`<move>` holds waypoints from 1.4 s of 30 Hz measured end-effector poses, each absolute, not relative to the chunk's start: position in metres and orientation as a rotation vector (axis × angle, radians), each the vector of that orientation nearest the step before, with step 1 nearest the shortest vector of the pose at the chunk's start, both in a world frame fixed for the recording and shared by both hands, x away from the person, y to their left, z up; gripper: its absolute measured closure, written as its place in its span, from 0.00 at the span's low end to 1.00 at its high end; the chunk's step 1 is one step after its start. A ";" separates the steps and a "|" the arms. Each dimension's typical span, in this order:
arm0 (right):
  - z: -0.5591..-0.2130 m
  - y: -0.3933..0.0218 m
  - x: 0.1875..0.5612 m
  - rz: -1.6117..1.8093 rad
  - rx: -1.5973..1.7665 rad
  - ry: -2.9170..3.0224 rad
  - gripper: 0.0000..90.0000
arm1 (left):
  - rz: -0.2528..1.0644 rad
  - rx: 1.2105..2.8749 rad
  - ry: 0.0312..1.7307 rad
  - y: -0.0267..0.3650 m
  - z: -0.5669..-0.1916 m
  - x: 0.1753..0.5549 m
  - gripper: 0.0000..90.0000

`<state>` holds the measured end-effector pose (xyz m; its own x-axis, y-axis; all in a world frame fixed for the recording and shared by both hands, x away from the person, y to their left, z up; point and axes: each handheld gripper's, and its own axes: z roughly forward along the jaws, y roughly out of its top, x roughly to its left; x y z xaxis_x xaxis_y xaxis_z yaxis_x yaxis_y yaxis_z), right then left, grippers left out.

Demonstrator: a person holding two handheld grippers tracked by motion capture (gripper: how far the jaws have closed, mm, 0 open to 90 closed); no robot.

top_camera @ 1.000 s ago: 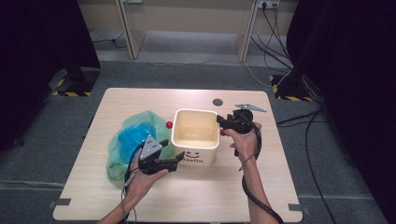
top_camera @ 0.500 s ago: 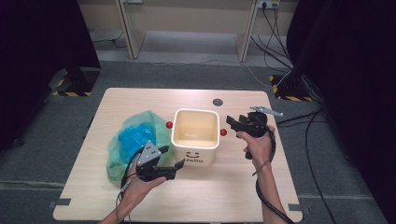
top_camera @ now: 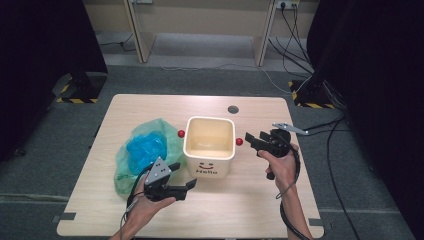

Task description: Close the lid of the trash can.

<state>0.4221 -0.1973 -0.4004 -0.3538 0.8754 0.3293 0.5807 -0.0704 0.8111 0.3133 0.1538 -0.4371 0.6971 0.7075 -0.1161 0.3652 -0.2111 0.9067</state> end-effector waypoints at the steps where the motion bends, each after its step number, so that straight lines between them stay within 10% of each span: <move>1: -0.402 -0.198 0.421 1.390 1.569 1.908 0.37 | 0.393 1.823 0.844 0.154 -0.438 0.313 0.22; 42: -0.444 -0.212 0.370 1.388 1.607 1.943 0.25 | 0.381 1.877 0.839 0.164 -0.474 0.300 0.21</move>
<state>0.3702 -0.2116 -0.4442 -0.3527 0.8663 0.3537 0.6152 -0.0701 0.7853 0.2996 0.1639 -0.4741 0.7092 0.6974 -0.1034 0.3810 -0.2556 0.8886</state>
